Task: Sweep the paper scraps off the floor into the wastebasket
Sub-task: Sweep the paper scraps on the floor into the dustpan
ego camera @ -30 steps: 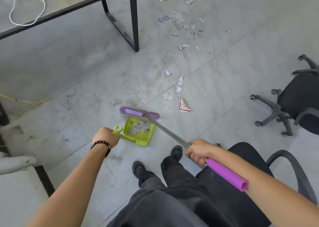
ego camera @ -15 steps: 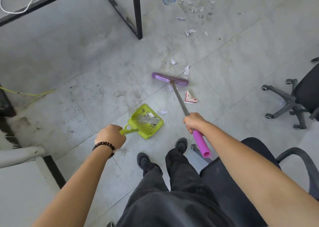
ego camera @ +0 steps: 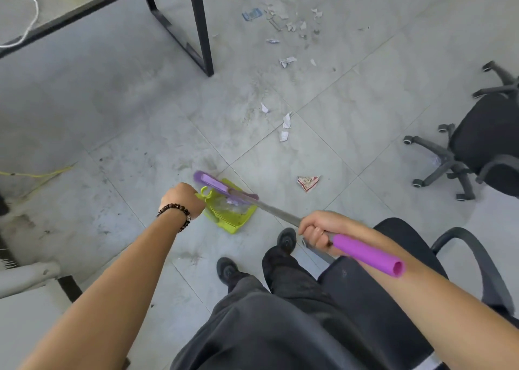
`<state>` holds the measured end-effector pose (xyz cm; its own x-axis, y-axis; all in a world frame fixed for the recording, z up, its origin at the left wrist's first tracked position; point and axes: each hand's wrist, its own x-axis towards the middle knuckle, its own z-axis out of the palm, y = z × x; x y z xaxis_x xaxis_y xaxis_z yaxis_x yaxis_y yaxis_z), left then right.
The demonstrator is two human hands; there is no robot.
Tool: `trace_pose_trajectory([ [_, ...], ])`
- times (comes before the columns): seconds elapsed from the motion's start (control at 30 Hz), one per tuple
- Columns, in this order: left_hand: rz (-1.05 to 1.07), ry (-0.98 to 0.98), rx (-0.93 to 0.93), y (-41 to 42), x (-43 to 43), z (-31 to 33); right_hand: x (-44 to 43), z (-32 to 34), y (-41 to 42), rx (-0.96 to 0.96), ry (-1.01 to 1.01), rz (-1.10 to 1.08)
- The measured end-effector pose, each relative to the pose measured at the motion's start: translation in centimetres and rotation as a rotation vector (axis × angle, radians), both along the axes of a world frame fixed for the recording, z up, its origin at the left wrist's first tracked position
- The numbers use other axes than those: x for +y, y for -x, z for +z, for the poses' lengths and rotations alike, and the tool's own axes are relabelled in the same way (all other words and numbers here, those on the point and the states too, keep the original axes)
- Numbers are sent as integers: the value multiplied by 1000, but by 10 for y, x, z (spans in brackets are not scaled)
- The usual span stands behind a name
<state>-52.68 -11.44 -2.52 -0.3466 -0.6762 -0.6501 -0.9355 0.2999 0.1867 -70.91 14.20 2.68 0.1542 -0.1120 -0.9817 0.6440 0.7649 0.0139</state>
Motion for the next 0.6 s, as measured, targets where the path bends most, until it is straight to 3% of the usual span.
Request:
trace_pose_trajectory([
  [0.17, -44, 14, -6, 12, 12, 2, 20, 18, 23, 47, 52, -133],
  [0.6, -191, 102, -96, -10, 25, 12, 28, -27, 52, 510, 15, -200],
])
